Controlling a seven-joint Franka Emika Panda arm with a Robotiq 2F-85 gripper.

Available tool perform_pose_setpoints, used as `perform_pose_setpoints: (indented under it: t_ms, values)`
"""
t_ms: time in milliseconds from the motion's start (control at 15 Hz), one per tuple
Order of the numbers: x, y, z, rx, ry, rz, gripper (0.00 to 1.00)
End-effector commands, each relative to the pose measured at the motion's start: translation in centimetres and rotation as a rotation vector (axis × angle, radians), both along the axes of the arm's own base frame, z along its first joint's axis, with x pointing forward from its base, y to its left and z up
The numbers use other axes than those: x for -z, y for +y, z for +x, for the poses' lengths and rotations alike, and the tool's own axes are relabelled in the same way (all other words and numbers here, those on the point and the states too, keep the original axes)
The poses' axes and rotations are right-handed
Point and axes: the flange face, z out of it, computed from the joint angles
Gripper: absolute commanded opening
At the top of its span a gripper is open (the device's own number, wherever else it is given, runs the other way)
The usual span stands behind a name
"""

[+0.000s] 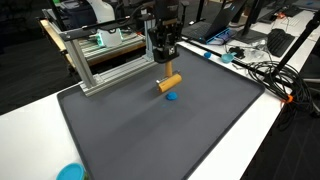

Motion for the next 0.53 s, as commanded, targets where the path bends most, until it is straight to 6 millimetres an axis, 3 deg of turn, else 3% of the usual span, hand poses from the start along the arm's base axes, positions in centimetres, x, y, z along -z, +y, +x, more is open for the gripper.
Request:
perform_pose_setpoints:
  t_ms: [0,467]
  values:
    - [0.8,-0.6,0.7,-0.026,-0.019,0.014,0.22]
    - [2.8,0.0,1.3,-0.045,-0.023,-0.002,0.22]
